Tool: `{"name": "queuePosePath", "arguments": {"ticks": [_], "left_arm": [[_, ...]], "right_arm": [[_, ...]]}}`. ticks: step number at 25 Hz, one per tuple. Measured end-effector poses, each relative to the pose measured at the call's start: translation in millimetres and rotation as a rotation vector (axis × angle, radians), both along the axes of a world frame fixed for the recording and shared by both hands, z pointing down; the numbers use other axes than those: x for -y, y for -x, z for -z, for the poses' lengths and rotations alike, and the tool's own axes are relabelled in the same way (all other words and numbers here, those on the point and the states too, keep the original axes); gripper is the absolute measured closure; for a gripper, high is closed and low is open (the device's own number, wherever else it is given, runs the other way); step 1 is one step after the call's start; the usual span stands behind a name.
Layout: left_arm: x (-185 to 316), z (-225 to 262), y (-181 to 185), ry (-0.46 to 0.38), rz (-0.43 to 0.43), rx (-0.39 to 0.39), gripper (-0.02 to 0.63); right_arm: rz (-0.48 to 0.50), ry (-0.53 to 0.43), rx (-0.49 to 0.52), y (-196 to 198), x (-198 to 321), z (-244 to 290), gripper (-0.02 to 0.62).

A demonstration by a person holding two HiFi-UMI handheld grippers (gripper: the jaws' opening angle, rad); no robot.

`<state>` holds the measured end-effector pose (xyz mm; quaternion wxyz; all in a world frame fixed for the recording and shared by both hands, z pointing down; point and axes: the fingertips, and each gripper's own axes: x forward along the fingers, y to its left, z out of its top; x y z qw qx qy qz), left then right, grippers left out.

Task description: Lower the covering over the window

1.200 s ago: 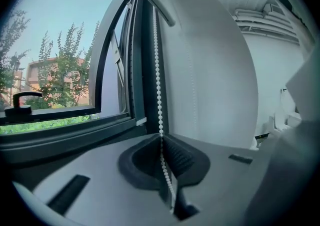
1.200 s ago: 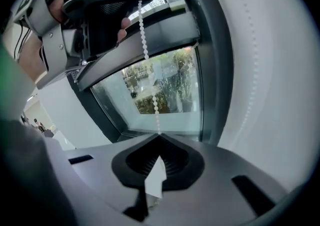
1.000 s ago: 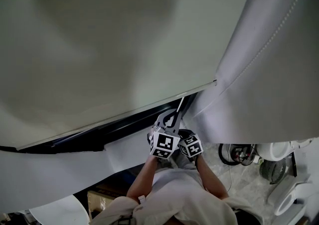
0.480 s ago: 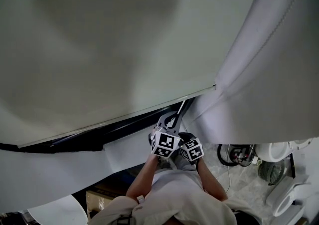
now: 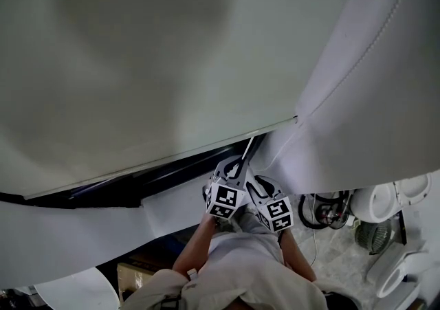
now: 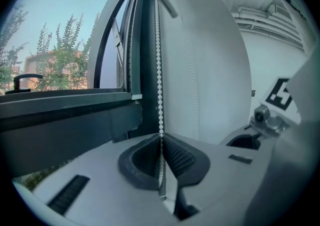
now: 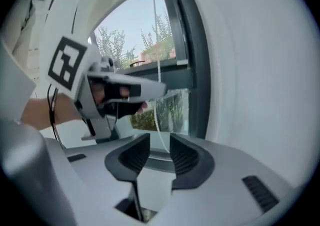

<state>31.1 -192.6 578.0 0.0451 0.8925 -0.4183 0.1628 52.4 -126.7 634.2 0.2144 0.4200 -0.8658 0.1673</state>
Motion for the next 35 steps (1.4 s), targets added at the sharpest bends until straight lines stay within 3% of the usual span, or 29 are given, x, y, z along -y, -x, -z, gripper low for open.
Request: {"name": "queuePosePath", "arguments": {"ticks": [5, 13, 17, 23, 26, 27, 29, 35], "left_arm": [[-3.6, 0.1, 2.7, 0.002, 0.003, -0.003, 0.584], [-7.7, -0.1, 0.0, 0.002, 0.002, -0.007, 0.584], [-8.4, 0.3, -4.2, 0.000, -0.003, -0.009, 0.584], [-7.5, 0.2, -5.3, -0.001, -0.005, -0.021, 0.584], [-4.3, 0.1, -4.8, -0.002, -0.006, -0.029, 0.584], [-2.6, -0.2, -4.4, -0.001, -0.006, -0.032, 0.584], [0.1, -2.2, -2.8, 0.004, -0.005, -0.036, 0.584], [-5.9, -32.5, 1.9, 0.083, -0.009, -0.009, 0.584]], "right_arm": [[-0.041, -0.164, 0.075, -5.0, 11.5, 80.4, 0.486], [0.027, -0.444, 0.181, 14.5, 38.0, 208.7, 0.494], [0.057, -0.540, 0.204, 24.7, 51.6, 249.0, 0.495], [0.076, -0.590, 0.222, 34.7, 59.8, 270.4, 0.505], [0.059, -0.601, 0.220, 34.3, 62.5, 271.5, 0.545], [0.049, -0.604, 0.223, 33.4, 64.3, 271.2, 0.594], [0.032, -0.607, 0.236, 33.4, 68.9, 268.7, 0.598], [0.027, -0.550, 0.228, 46.4, 86.2, 235.6, 0.600]]}}
